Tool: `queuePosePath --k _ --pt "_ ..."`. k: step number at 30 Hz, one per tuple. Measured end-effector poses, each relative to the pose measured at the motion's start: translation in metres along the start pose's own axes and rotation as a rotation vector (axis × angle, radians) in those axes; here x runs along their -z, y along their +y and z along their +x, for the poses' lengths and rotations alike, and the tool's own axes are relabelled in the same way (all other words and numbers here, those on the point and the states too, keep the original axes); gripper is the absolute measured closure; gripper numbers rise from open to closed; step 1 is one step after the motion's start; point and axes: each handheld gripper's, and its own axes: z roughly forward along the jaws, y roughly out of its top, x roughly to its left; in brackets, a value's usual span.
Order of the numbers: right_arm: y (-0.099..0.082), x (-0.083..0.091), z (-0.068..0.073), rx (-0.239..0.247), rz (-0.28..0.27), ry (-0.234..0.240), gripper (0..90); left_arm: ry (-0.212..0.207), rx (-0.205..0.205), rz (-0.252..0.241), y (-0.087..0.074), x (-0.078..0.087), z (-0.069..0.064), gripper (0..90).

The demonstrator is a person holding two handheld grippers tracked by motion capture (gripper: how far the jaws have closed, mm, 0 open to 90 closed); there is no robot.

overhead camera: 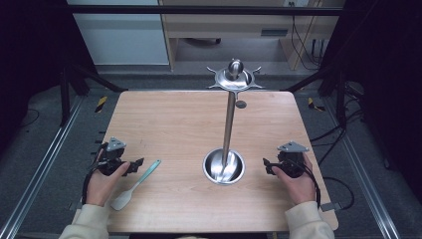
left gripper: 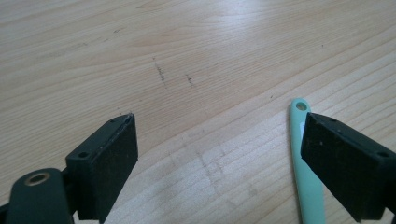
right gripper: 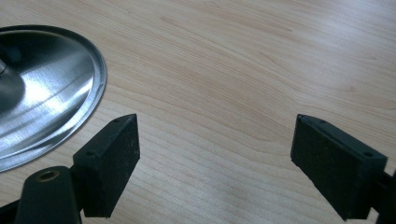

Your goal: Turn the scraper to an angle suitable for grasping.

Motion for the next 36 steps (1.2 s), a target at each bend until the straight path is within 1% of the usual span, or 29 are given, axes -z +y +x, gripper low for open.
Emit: queuePosePath --k 2,3,4,5,6,7,8,9,10,11,12,13,14,15,16,17,19,20,21,22,23,24,28,29,31,36 --pt "0.000 0.000 0.000 0.004 0.001 -0.001 16.3 0.003 -0.014 0.009 0.001 -0.002 -0.004 11.0" --pt "0.000 0.000 0.000 0.003 0.001 -0.002 16.7 0.002 -0.017 0.014 0.001 -0.003 -0.006 13.6" --pt "0.000 -0.001 0.000 0.002 0.001 -0.003 16.8 -0.006 -0.029 0.022 0.001 -0.005 -0.010 16.1" --pt "0.000 -0.001 0.000 0.002 0.001 -0.003 16.8 -0.006 -0.029 0.022 0.001 -0.005 -0.010 19.9" --pt "0.000 -0.001 0.000 0.001 0.002 -0.003 16.9 -0.009 -0.045 0.028 0.001 -0.006 -0.011 19.9" --pt "0.000 -0.001 0.000 0.004 0.003 -0.006 17.3 -0.004 -0.061 0.038 0.002 -0.006 -0.013 22.4" --pt "0.000 -0.001 0.000 0.004 0.003 -0.006 17.3 0.000 -0.070 0.040 0.002 -0.006 -0.015 22.4" --pt "0.000 -0.001 0.000 0.003 0.003 -0.005 17.4 0.002 -0.079 0.041 0.003 -0.006 -0.016 25.4" --pt "0.000 -0.001 0.000 0.010 0.001 -0.006 17.8 -0.001 -0.083 0.043 0.003 -0.006 -0.017 31.3" --pt "0.000 -0.001 0.000 0.010 0.001 -0.006 17.8 0.002 -0.087 0.046 0.003 -0.006 -0.019 31.3" --pt "0.000 -0.001 0.001 0.009 0.003 -0.007 18.1 0.000 -0.095 0.052 0.004 -0.005 -0.020 41.3" --pt "0.000 -0.001 0.001 0.008 0.004 -0.008 18.2 -0.004 -0.103 0.055 0.004 -0.005 -0.021 45.9" --pt "0.000 -0.001 0.001 0.008 0.004 -0.008 18.2 -0.006 -0.113 0.057 0.004 -0.005 -0.023 45.9" --pt "0.000 -0.001 0.001 0.006 0.006 -0.008 18.5 -0.014 -0.126 0.064 0.004 -0.005 -0.024 57.8" --pt "0.000 -0.001 0.001 0.006 0.006 -0.008 18.5 -0.026 -0.136 0.067 0.004 -0.005 -0.025 57.8" --pt "0.000 -0.001 0.001 0.006 0.007 -0.008 18.6 -0.032 -0.141 0.072 0.004 -0.005 -0.026 60.9" --pt "0.000 -0.001 0.000 0.015 0.006 -0.012 18.8 -0.040 -0.139 0.076 0.004 -0.005 -0.027 71.4" --pt "0.000 -0.001 0.001 0.013 0.006 -0.009 18.9 -0.041 -0.137 0.080 0.004 -0.006 -0.027 71.4" --pt "0.000 -0.001 0.001 0.015 0.006 -0.009 19.0 -0.043 -0.138 0.085 0.004 -0.006 -0.027 73.6" --pt "0.000 -0.001 0.001 0.016 0.006 -0.008 19.3 -0.056 -0.139 0.091 0.004 -0.006 -0.028 79.9" --pt "0.000 -0.001 0.001 0.014 0.007 -0.010 19.3 -0.056 -0.139 0.091 0.004 -0.006 -0.028 82.6" --pt "0.000 -0.001 0.001 0.014 0.007 -0.010 19.3 -0.064 -0.137 0.092 0.004 -0.007 -0.029 82.6" --pt "0.000 -0.002 0.001 0.012 0.017 -0.015 20.0 -0.077 -0.151 0.112 0.004 -0.010 -0.032 89.3" --pt "0.000 -0.002 0.001 0.012 0.017 -0.015 20.0 -0.079 -0.150 0.117 0.004 -0.011 -0.032 89.3" --pt "0.000 -0.002 0.001 0.017 0.016 -0.014 20.3 -0.088 -0.135 0.129 0.003 -0.014 -0.032 90.0" --pt "-0.001 -0.003 0.001 0.024 0.017 -0.014 20.3 -0.094 -0.146 0.153 0.000 -0.017 -0.034 90.0"
